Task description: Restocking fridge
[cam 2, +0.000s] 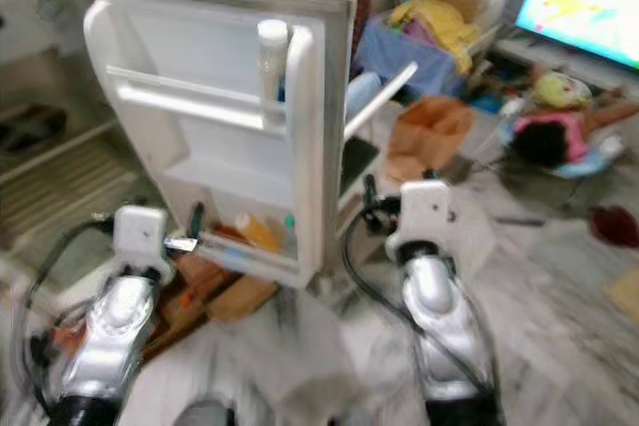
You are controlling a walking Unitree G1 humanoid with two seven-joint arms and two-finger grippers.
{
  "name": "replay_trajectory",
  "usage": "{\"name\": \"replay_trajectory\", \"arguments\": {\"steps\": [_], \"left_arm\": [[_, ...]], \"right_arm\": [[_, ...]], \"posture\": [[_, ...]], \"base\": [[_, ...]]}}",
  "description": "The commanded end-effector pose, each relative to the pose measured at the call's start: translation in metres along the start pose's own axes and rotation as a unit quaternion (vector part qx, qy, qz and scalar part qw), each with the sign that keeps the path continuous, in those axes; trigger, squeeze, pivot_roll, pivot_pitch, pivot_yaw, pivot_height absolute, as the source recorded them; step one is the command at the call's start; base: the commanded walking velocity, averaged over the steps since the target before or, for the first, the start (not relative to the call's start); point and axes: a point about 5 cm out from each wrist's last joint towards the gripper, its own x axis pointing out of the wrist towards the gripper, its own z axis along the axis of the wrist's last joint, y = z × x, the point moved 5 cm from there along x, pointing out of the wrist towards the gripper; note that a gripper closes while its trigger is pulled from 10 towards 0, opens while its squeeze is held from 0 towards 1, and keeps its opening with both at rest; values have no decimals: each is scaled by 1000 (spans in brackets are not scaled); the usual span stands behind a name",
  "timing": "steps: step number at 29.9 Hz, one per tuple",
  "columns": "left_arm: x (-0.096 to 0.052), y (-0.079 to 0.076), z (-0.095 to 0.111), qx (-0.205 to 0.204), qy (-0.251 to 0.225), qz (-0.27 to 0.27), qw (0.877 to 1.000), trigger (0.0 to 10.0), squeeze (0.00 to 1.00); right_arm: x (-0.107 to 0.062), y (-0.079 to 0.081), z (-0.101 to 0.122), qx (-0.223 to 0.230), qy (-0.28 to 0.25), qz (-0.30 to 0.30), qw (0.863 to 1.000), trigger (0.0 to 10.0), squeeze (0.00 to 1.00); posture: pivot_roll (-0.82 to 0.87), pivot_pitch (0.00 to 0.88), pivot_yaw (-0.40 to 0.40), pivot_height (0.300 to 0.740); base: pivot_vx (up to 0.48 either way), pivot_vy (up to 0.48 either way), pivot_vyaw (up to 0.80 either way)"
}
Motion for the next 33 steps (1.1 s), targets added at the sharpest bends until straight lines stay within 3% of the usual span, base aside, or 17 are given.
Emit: {"name": "replay_trajectory", "arguments": {"steps": [1,6,7,12,18,33], "left_arm": [[2,8,3,14,-4,8,1000,10000,0],[3,10,3,18,-1,10,1000,10000,0],[2,11,1,18,2,11,1000,10000,0],[2,11,1,14,4,11,1000,10000,0],[2,9,1,13,5,9,1000,10000,0],[3,6,-1,10,11,11,1000,10000,0]], "right_arm": [[4,10,15,5,-29,17,999,10000,0],[1,9,6,6,-19,16,1000,10000,0],[-3,6,-6,1,-4,14,1000,10000,0],[-9,2,-21,1,20,8,1000,10000,0],[-7,8,-15,-23,1,32,999,10000,0],[0,16,-4,-34,-33,47,998,10000,0]], "posture": [[-5,0,-2,740],[-3,0,-2,740],[-3,0,1,740],[-3,0,-1,740],[-7,0,0,740],[-4,0,0,740]], "base": [[0,-428,800],[0,-412,800],[0,-386,800],[0,-385,800],[0,-382,800],[0,-368,800]]}}
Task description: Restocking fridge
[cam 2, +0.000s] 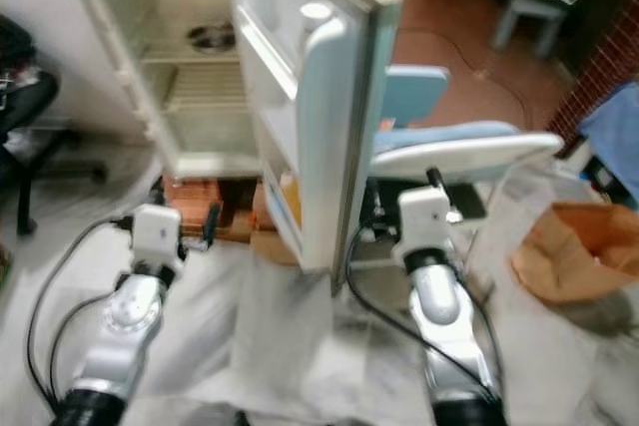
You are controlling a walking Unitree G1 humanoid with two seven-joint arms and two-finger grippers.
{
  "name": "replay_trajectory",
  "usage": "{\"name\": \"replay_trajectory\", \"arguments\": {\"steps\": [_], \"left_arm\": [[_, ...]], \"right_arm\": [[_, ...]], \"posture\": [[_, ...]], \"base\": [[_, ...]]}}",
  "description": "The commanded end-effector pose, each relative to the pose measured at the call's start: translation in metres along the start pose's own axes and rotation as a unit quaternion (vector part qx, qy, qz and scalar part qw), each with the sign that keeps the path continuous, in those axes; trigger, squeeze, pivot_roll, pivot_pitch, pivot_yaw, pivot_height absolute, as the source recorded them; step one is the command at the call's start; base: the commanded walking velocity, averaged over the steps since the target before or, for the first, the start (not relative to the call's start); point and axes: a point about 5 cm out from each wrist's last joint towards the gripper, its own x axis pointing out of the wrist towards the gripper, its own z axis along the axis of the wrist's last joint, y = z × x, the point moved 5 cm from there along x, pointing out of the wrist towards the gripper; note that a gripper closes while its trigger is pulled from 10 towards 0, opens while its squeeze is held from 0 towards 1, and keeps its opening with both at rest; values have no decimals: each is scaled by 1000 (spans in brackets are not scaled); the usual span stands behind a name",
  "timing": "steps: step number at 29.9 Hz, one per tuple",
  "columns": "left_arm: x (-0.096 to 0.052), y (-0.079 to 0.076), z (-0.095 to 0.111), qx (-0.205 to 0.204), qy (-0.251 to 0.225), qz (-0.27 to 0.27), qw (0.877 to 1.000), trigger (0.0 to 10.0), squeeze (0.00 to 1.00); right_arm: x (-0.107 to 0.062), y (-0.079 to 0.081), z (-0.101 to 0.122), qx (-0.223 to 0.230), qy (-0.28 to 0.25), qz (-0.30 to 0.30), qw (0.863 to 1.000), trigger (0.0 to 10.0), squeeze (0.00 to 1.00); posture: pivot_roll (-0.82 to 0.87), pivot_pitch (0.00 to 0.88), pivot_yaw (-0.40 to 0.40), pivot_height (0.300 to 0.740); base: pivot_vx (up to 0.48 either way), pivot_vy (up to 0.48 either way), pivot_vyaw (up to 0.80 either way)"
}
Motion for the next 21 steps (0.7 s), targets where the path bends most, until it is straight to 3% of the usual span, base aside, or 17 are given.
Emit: {"name": "replay_trajectory", "arguments": {"steps": [1,4,21], "left_arm": [[3,-3,5,-1,-5,-1,1000,10000,0],[3,-1,4,0,-4,0,1000,10000,0],[3,8,4,2,-4,14,1000,10000,0]], "right_arm": [[-1,-7,-1,-10,-1,-5,1000,10000,0],[0,-6,0,-12,-4,-2,1000,10000,0],[4,0,2,-7,-11,7,1000,10000,0]], "posture": [[-3,0,0,740],[-1,0,0,740],[4,0,5,740]], "base": [[0,-349,800],[0,-326,800],[0,0,800]]}}
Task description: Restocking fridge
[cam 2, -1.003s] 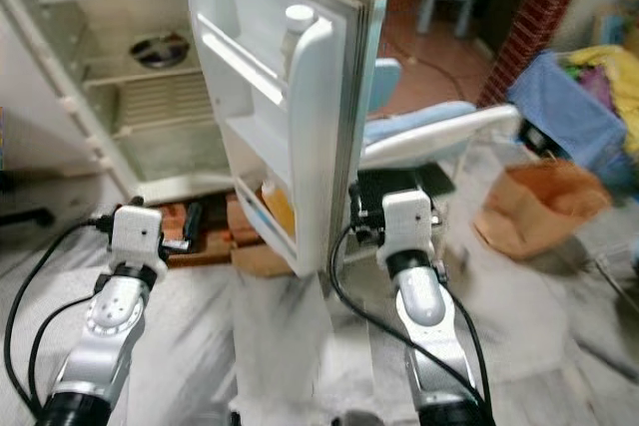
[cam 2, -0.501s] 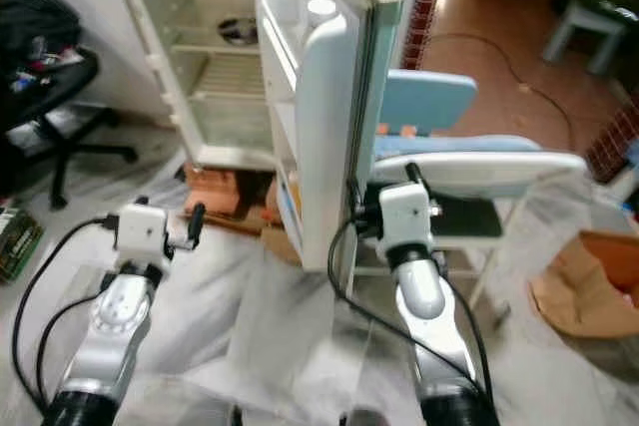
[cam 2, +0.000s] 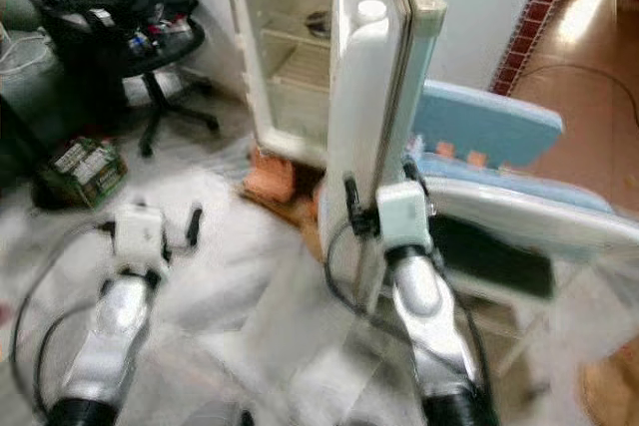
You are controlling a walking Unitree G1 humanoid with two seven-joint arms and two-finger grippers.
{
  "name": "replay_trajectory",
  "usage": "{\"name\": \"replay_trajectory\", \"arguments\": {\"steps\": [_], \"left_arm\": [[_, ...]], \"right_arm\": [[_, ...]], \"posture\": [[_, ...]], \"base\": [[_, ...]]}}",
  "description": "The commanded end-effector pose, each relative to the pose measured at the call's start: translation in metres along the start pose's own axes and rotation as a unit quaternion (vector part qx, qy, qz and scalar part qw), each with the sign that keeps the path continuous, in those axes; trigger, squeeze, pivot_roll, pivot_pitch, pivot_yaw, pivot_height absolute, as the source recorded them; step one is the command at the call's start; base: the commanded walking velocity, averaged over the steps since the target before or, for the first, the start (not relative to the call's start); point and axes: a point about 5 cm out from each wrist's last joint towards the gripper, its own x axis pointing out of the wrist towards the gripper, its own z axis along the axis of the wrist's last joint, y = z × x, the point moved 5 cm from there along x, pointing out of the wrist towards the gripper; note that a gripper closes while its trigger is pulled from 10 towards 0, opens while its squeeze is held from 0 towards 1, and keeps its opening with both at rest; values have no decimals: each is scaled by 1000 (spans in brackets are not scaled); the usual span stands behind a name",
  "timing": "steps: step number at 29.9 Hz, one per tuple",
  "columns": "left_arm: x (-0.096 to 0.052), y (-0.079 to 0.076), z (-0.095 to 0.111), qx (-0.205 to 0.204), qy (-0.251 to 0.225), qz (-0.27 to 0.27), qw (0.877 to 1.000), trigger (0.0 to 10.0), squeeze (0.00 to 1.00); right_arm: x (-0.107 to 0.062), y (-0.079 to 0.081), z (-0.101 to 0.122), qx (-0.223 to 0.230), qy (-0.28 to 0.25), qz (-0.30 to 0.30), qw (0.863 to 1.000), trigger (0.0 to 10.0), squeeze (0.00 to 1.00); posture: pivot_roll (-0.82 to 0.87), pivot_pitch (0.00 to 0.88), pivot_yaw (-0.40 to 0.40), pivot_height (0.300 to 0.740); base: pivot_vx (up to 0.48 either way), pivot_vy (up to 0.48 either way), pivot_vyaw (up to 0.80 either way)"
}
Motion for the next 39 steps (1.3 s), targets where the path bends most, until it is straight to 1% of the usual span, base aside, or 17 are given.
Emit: {"name": "replay_trajectory", "arguments": {"steps": [1,5,15,17,20,21,22,25,26,29,30,31,32,34,35,37,39], "left_arm": [[1,11,1,6,-1,10,1000,10000,0],[1,11,0,5,0,10,1000,10000,0],[0,10,-1,-2,0,7,1000,10000,0],[0,8,-1,-4,1,4,1000,10000,0],[0,8,-1,-2,2,3,1000,10000,0],[0,8,-1,-2,2,3,1000,10000,0],[0,8,-1,-2,2,3,1000,10000,0],[-1,8,-1,-2,2,3,1000,10000,0],[-1,8,-1,-2,2,3,1000,10000,0],[-1,7,-1,-1,2,-1,1000,10000,0],[-1,7,-1,-1,2,-1,1000,10000,0],[-1,7,-1,0,2,-2,1000,10000,0],[-1,7,-1,0,2,-2,1000,10000,0],[-1,7,-1,0,1,-2,1000,10000,0],[-1,7,-1,1,1,-2,1000,10000,0],[0,8,0,2,1,-2,1000,10000,0],[-1,8,-1,2,2,-2,1000,10000,0]], "right_arm": [[3,8,6,10,-11,11,1000,10000,0],[3,9,7,11,-13,12,1000,10000,0],[3,6,6,10,-12,0,1000,10000,0],[2,3,4,6,-11,-3,1000,10000,0],[-7,1,-6,12,9,-10,1000,10000,0],[-12,2,-12,22,20,-10,1000,10000,0],[-12,2,-12,22,20,-10,1000,10000,0],[-23,7,-22,32,39,-1,999,10000,0],[-23,7,-22,32,39,-1,999,10000,0],[-32,14,-33,61,65,30,996,10000,0],[-36,21,-40,74,83,57,992,10000,0],[-49,35,-55,84,124,116,982,10000,0],[-49,35,-55,84,124,116,982,10000,0],[-56,39,-63,79,144,140,976,10000,0],[-58,32,-71,61,158,133,976,10000,0],[-54,19,-77,40,169,109,979,10000,0],[-47,6,-75,15,165,81,983,10000,0]], "posture": [[4,0,5,740],[4,0,4,740],[2,0,4,740],[2,0,3,740],[2,0,3,740],[2,0,3,740],[2,0,3,740],[3,0,3,740],[3,0,3,740],[0,0,5,740],[0,0,5,740],[1,0,6,740],[1,0,6,740],[1,0,6,740],[1,0,7,740],[2,0,7,740],[4,0,8,740]], "base": [[259,0,800],[261,0,744],[375,0,0],[0,0,0],[0,0,0],[0,0,0],[0,0,0],[0,0,0],[0,0,0],[0,0,0],[0,0,0],[0,0,0],[0,0,0],[0,0,0],[0,0,0],[0,0,0],[0,0,0]]}}
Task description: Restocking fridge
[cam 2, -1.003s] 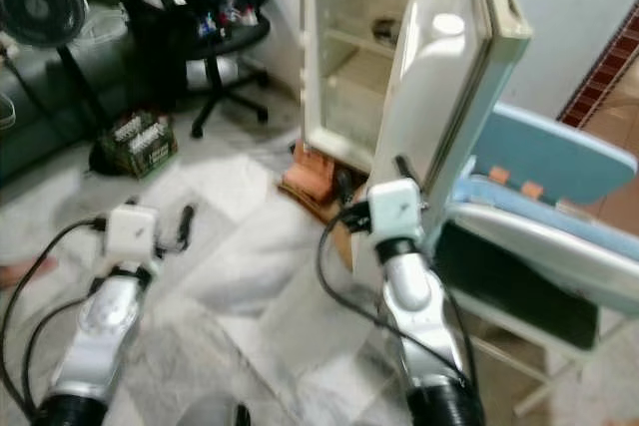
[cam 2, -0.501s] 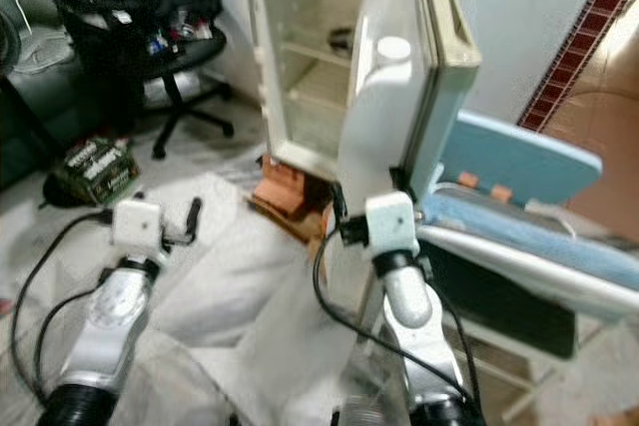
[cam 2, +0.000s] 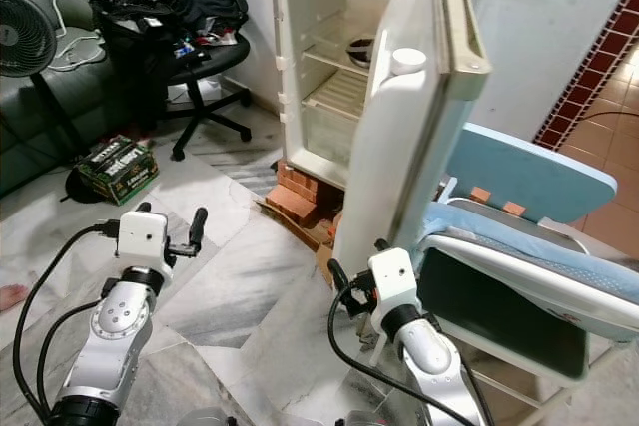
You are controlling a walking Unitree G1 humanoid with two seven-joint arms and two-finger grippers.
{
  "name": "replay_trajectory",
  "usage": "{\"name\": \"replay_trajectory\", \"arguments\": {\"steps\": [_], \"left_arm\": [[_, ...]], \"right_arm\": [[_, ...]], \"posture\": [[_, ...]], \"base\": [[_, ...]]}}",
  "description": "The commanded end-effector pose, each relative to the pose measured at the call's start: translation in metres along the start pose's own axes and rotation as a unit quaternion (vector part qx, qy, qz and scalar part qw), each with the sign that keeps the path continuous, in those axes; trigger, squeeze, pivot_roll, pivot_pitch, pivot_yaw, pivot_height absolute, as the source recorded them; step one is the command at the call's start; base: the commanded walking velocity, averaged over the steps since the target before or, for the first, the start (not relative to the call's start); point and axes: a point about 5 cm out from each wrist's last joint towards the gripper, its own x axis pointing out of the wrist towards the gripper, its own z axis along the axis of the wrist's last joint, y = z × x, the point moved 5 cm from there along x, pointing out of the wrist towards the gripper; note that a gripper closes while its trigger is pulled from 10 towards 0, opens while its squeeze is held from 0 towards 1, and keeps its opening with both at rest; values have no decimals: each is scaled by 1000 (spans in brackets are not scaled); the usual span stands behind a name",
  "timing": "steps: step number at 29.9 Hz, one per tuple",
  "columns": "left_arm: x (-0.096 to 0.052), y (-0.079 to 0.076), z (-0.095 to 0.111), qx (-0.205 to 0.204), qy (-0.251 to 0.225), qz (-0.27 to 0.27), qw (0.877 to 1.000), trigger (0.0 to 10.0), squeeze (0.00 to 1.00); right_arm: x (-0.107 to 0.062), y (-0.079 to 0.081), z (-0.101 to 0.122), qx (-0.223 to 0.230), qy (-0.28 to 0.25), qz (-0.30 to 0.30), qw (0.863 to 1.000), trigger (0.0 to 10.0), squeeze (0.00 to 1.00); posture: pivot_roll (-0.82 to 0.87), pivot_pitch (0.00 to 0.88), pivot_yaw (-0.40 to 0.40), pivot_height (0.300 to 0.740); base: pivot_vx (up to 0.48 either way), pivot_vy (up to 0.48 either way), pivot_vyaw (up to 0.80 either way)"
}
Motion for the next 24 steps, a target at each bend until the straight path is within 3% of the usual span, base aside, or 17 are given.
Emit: {"name": "replay_trajectory", "arguments": {"steps": [1,2,5,7,10,12,14,15,17,19,21,22,23,24], "left_arm": [[2,2,3,6,-4,-2,1000,10000,0],[2,2,3,6,-3,-2,1000,10000,0],[2,3,3,8,-2,-2,1000,10000,0],[2,4,3,9,-2,-1,1000,10000,0],[2,5,3,9,-2,-1,1000,10000,0],[2,4,3,9,-2,-2,1000,10000,0],[3,4,3,9,-3,-3,1000,10000,0],[3,4,3,9,-3,-3,1000,10000,0],[3,1,3,8,-3,-8,1000,10000,0],[3,0,3,9,-3,-11,1000,10000,0],[3,0,4,9,-3,-12,1000,10000,0],[3,0,4,9,-4,-12,1000,10000,0],[3,0,4,9,-4,-11,1000,10000,0],[3,0,4,9,-4,-11,1000,10000,0]], "right_arm": [[6,-15,11,-10,-11,-37,999,10000,0],[8,-30,20,-26,-19,-73,997,10000,0],[10,-50,33,-48,-30,-124,991,10000,0],[10,-62,44,-37,-44,-158,986,10000,0],[13,-62,51,-26,-57,-156,986,10000,0],[18,-49,63,31,-88,-125,988,10000,0],[22,-26,79,112,-122,-55,985,10000,0],[22,-26,79,112,-122,-55,985,10000,0],[9,35,119,235,-173,152,944,10000,0],[-1,50,127,253,-179,209,927,10000,0],[-6,58,127,249,-176,240,922,10000,0],[-8,60,126,248,-173,246,921,10000,0],[-2,54,113,222,-156,219,937,10000,0],[-2,54,113,222,-156,219,937,10000,0]], "posture": [[6,0,9,740],[7,0,11,740],[11,0,11,740],[12,0,12,740],[11,0,13,740],[12,0,13,740],[11,0,16,740],[11,0,16,740],[9,0,17,740],[10,0,18,740],[11,0,16,740],[11,0,16,740],[13,0,15,740],[13,0,15,740]], "base": [[0,0,0],[0,0,0],[0,0,0],[0,0,0],[0,0,0],[0,0,0],[0,0,0],[0,0,0],[0,0,0],[0,0,0],[0,0,0],[0,0,0],[0,0,0],[0,0,0]]}}
